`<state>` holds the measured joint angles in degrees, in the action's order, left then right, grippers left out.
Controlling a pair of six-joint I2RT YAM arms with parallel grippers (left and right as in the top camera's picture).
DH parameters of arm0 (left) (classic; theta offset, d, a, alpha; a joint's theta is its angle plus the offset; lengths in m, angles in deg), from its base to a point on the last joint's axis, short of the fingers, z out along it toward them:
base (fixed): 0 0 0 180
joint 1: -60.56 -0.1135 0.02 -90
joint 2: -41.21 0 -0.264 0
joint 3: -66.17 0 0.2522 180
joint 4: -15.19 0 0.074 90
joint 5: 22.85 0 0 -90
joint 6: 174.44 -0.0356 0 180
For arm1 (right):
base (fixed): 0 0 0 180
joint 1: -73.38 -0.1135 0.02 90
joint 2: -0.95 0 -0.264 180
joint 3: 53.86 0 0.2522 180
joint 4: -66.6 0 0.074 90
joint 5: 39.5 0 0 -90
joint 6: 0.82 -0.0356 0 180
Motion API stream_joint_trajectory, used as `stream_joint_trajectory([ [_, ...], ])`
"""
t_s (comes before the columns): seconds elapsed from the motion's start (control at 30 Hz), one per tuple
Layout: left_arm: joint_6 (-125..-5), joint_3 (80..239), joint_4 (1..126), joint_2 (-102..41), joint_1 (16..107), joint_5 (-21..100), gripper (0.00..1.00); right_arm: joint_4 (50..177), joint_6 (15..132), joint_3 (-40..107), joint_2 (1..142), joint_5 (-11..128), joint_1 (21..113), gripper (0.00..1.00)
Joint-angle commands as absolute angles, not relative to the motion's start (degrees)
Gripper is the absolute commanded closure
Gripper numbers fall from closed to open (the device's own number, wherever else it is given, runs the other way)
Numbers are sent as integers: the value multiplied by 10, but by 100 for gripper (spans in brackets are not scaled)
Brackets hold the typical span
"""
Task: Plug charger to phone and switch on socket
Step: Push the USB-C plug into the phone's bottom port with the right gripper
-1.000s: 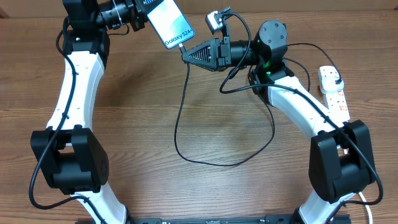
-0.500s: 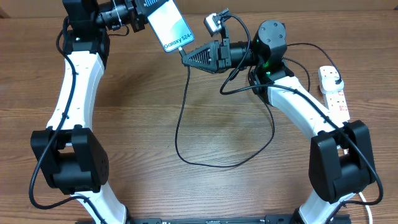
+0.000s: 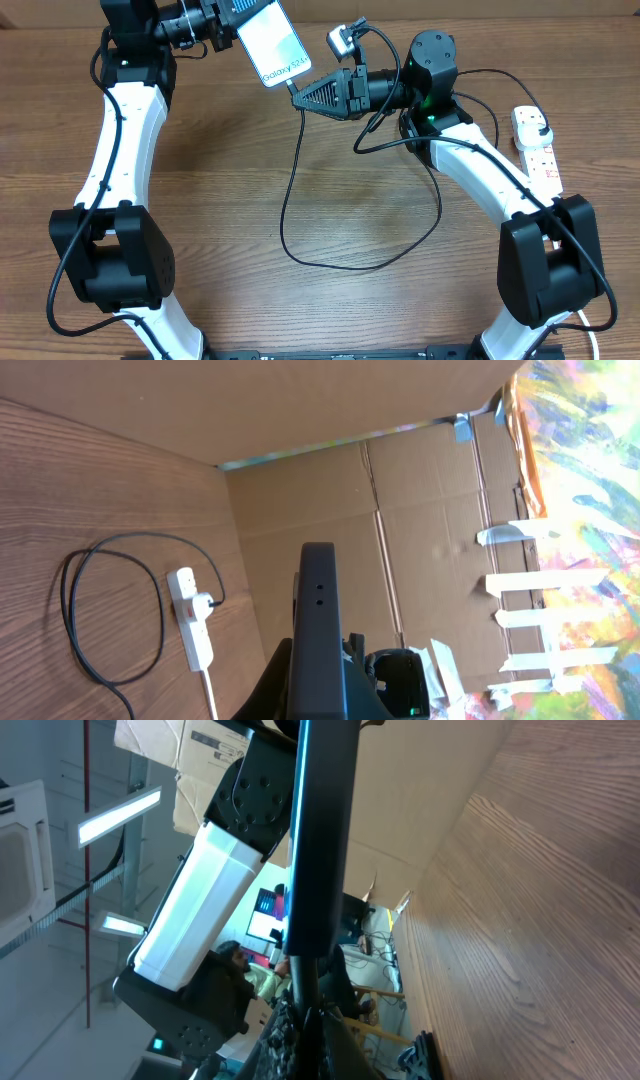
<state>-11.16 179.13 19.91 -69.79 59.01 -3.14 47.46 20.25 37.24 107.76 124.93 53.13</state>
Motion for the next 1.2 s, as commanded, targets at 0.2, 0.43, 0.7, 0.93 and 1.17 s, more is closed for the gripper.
stream_joint_trajectory([
  [0.2,-127,1797,195,-690,593,-77,96,477,216,380,1064,1221,532,96],
  [0.43,-127,1797,195,-690,593,-66,96,477,217,380,1064,1221,533,96],
  [0.7,-127,1797,202,-690,590,-45,96,477,217,380,1064,1220,542,96],
  [0.93,-127,1797,202,-690,590,-42,96,477,215,380,1064,1218,548,96],
  [1.17,-130,1797,202,-690,593,-42,96,477,215,380,1064,1213,548,96],
])
